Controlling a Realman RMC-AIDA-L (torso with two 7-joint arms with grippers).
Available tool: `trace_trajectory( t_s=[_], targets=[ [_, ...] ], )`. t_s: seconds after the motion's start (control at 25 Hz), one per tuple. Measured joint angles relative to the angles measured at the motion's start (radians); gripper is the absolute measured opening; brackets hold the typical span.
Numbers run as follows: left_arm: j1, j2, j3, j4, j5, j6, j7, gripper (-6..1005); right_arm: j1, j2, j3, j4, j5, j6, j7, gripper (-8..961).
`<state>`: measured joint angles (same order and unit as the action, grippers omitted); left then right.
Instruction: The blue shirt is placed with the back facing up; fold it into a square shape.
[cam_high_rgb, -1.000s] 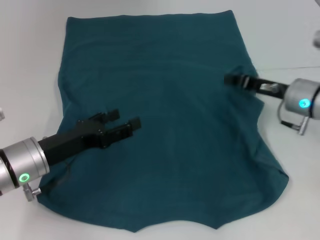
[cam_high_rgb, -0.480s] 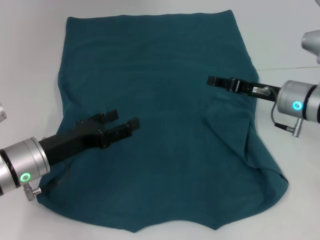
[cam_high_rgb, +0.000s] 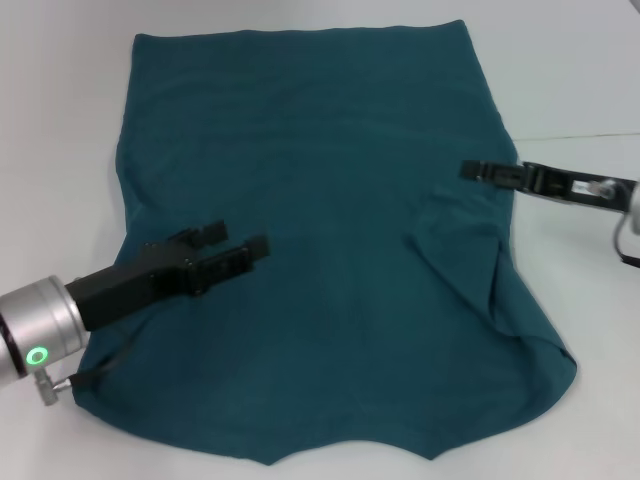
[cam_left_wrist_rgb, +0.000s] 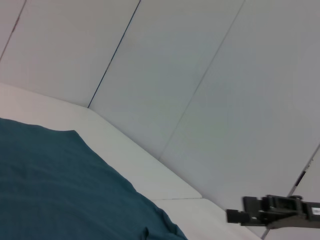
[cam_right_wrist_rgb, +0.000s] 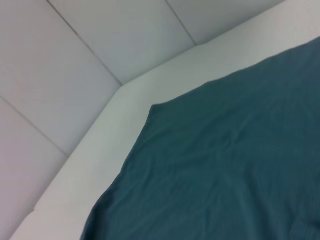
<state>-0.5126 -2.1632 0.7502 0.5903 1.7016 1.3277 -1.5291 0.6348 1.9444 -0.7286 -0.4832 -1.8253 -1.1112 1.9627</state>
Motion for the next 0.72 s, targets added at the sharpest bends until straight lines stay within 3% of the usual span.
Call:
trace_trajectory(
  t_s=[0.28, 0.72],
  targets=[
    [0.073, 0.001, -0.003, 0.065, 0.004, 0.031, -0.053, 888, -0.074, -0.029, 0.005, -0.047, -0.001, -0.146, 0.065, 881],
    [0.179, 0.006, -0.145, 0.134, 0.086, 0.067, -0.088, 888, -0.094, -0.024, 0.033, -0.05, 0.003, -0.184, 0.081, 875]
  ],
)
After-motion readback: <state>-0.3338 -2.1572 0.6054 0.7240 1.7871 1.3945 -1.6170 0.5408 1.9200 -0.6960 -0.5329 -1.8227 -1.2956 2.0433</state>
